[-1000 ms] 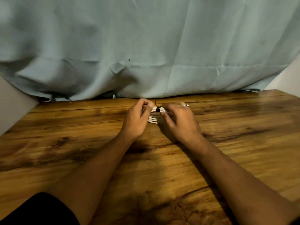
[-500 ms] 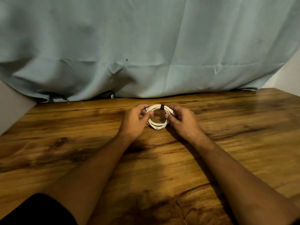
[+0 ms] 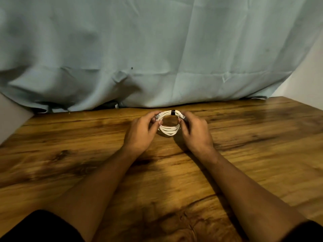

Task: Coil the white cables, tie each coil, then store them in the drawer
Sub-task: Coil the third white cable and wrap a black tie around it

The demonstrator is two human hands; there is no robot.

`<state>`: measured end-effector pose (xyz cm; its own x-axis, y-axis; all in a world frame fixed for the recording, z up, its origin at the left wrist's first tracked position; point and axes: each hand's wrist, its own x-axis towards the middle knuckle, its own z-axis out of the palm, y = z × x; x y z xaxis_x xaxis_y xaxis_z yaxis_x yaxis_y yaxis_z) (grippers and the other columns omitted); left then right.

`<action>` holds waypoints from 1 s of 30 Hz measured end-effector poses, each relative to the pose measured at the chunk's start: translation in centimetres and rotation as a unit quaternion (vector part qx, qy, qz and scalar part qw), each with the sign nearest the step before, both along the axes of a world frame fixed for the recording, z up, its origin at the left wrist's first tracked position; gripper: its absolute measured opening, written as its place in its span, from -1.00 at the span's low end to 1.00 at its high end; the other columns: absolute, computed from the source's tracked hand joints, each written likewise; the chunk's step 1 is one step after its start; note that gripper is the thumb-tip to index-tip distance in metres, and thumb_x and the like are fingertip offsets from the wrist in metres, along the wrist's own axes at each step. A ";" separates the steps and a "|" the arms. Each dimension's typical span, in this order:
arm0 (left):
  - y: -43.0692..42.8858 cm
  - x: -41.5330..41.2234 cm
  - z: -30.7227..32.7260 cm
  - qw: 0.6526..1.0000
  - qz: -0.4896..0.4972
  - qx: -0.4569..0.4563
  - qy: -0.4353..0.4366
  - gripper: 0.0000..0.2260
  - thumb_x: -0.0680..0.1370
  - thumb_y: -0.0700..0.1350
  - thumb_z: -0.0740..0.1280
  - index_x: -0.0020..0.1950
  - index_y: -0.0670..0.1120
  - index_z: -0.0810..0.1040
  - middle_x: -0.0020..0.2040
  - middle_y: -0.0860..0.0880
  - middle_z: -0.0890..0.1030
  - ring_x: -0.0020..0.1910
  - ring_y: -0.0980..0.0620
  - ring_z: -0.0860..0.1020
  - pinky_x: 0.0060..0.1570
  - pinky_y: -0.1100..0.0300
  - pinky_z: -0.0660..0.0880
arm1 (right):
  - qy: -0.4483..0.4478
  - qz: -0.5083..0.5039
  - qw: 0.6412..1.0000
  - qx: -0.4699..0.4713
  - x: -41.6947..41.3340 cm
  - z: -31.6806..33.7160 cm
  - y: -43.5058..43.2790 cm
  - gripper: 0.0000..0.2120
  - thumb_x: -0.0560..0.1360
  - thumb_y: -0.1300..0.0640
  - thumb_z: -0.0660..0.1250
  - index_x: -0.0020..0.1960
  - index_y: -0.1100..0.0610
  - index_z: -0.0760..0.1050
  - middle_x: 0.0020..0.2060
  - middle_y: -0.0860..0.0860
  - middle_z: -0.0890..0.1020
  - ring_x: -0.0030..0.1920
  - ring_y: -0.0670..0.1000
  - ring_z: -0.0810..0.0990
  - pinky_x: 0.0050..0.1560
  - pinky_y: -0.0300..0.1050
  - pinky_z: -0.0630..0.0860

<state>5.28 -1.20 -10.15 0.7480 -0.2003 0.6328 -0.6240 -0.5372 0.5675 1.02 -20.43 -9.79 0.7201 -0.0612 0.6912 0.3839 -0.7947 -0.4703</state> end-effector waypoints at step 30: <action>-23.9 -19.7 0.6 0.893 -0.347 -0.079 0.276 -0.82 0.55 -0.20 0.49 0.15 -0.07 0.68 -0.13 -0.12 0.66 -0.19 -0.01 0.59 -0.25 0.17 0.52 | 0.107 -0.101 0.964 0.220 -29.6 2.0 -22.5 -0.89 0.59 0.23 0.44 0.10 0.19 0.68 -0.09 0.11 0.72 -0.18 0.07 0.74 -0.16 -0.01 0.70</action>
